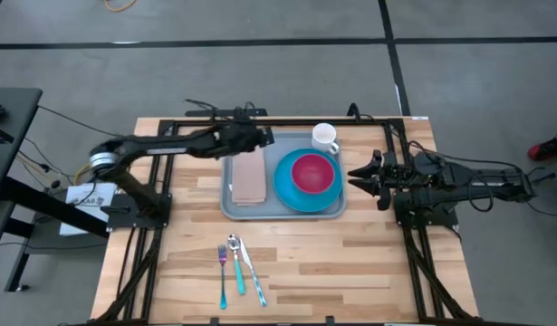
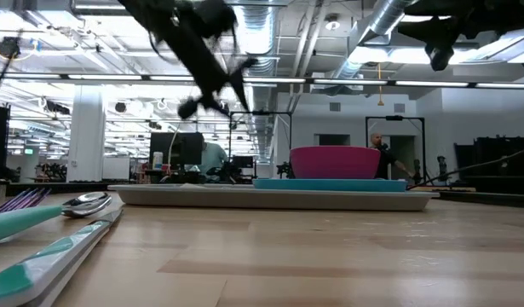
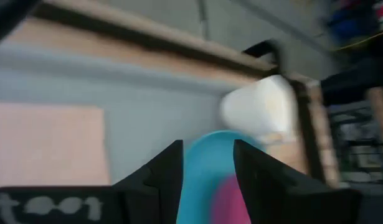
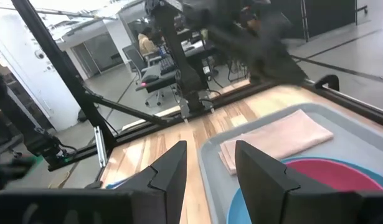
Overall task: Set up tray
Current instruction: Put the blue fork on the gray napkin on the blue tray
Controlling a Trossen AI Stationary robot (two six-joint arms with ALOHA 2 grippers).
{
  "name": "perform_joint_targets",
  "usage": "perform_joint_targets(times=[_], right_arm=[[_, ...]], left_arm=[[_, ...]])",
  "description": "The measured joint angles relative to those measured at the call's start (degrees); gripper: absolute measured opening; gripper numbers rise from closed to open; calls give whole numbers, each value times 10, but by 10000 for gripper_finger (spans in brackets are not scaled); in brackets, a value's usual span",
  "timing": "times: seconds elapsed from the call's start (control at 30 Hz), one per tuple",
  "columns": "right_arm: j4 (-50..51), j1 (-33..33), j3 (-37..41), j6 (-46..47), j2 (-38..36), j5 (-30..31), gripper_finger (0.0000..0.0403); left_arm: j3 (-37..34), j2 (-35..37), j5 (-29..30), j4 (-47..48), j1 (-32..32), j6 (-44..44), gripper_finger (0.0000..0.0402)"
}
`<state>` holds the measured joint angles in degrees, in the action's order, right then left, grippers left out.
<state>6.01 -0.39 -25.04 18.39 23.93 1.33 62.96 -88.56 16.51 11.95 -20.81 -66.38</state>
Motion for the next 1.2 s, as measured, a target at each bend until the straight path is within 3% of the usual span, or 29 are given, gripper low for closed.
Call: perform_joint_targets(times=[0.13,0.27,0.53,0.73,0.97,1.13,1.2], right_arm=[[39,0,0,0,-29,0,127],[72,0,0,1,-54,0,127],[103,0,0,21,-78,-1,127],[93,1,0,-11,-91,-56,127],[89,1,9,-45,-150,-42,127],[236,6,23,8,-167,-44,127],[237,15,24,34,-158,-32,127]], left_arm=[[0,93,16,37,42,43,128],[1,160,24,126,113,27,128],[1,194,92,289,324,-149,128],[1,182,110,392,454,-310,128],[1,182,65,413,513,-426,128],[1,162,20,427,516,-446,128],[1,147,4,427,515,-450,128]])
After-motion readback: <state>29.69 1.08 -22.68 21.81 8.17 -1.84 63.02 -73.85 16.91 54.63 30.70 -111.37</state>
